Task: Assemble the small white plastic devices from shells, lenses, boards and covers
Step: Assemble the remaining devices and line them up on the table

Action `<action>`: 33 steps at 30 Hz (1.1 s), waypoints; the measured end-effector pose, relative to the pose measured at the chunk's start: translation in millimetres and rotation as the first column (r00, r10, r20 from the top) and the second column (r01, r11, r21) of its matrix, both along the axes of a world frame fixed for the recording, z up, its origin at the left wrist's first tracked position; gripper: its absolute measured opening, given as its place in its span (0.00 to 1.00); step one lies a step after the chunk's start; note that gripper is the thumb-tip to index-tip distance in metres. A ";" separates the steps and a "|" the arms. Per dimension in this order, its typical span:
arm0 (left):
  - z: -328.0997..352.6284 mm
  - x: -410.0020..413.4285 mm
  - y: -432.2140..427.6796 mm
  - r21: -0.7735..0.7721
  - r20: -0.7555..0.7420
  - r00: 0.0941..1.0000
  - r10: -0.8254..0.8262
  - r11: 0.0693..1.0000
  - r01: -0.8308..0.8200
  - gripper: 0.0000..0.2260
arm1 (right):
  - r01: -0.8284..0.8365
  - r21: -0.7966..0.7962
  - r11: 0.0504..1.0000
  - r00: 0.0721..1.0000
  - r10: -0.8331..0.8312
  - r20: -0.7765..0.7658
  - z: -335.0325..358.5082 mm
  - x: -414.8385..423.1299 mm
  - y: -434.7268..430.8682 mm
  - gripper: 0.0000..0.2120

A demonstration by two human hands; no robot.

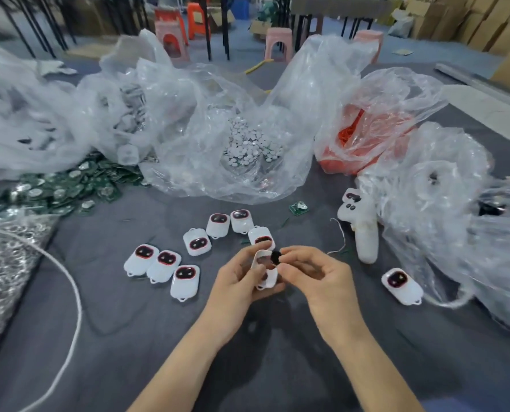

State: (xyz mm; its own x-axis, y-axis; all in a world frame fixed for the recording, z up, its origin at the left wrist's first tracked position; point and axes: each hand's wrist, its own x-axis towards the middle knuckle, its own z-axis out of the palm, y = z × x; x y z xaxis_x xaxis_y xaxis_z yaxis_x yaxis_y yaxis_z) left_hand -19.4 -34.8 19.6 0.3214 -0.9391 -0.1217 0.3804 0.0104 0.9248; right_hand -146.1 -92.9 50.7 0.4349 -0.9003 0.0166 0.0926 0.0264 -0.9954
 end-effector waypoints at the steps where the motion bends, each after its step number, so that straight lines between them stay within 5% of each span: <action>1: 0.0 -0.4 0.0 0.001 0.003 1.000 0.012 1.000 -0.012 0.15 | 0.008 0.020 1.000 1.000 -0.009 0.018 -0.7 -0.2 0.7 0.11; 5: -0.6 -4.5 -0.4 -0.015 0.036 0.998 0.059 0.998 -0.058 0.12 | 0.049 0.019 0.999 0.998 -0.050 0.040 -2.2 -3.0 0.4 0.17; 12: 2.3 -8.4 0.3 -0.070 0.049 0.994 0.096 0.993 -0.092 0.03 | 0.111 -0.334 0.936 0.992 -0.126 -0.023 -1.5 -3.0 10.2 0.17; 18: 3.0 -9.7 3.7 -0.078 0.219 0.963 0.160 0.986 -0.147 0.03 | 0.092 -0.037 0.995 0.983 -0.085 0.163 -4.0 0.1 11.6 0.14; 27: 1.4 -7.6 4.4 -0.076 0.269 0.954 0.130 0.991 -0.114 0.08 | 0.220 -0.180 0.959 0.968 -0.237 -0.080 -17.0 15.4 15.4 0.12; 33: 1.8 -4.6 7.1 -0.109 0.294 0.949 0.117 0.990 -0.089 0.11 | 0.171 -0.177 0.969 0.984 -0.178 -0.026 -16.8 17.8 6.9 0.10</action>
